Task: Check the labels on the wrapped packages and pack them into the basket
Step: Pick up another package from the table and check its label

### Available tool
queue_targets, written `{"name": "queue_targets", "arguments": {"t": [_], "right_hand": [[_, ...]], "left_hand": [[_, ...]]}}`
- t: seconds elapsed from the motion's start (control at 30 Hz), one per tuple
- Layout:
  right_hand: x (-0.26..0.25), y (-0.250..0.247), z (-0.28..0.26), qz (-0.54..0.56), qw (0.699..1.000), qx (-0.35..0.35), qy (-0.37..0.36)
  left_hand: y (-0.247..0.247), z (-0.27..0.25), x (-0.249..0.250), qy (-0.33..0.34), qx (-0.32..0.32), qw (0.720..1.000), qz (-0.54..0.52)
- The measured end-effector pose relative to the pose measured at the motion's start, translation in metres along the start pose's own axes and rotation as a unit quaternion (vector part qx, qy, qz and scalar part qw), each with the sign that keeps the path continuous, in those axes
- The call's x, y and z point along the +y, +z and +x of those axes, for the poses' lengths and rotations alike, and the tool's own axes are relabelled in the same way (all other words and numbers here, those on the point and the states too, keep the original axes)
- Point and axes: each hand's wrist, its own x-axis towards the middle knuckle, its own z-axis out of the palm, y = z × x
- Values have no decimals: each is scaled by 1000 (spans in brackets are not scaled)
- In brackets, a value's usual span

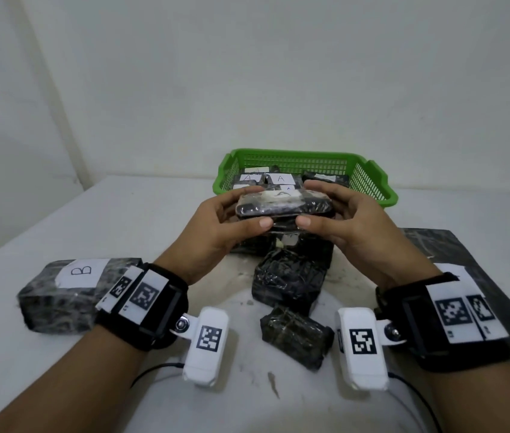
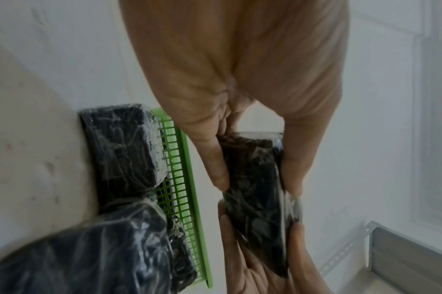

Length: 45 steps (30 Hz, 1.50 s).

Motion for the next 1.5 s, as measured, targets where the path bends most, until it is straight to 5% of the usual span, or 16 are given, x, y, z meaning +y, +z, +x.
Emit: {"name": "queue_targets", "arguments": {"t": [0.27, 0.37, 0.57, 0.93, 1.33, 1.5], "right_hand": [[0, 12, -2, 80, 993, 3, 82], [3, 10, -3, 55, 996, 41, 58], [5, 14, -2, -5, 998, 46, 33], [6, 13, -5, -40, 998, 25, 49], [1, 13, -8, -74, 996, 41, -8], [0, 12, -6, 0, 998, 12, 63]], "left_hand": [[0, -1, -1, 24, -41, 998, 47], [6, 1, -6, -10, -50, 999, 13], [7, 3, -10, -5, 49, 998, 42], [4, 3, -9, -3, 42, 999, 18], [3, 0, -4, 61, 48, 989, 123], [2, -2, -2, 74, 37, 985, 150]]}}
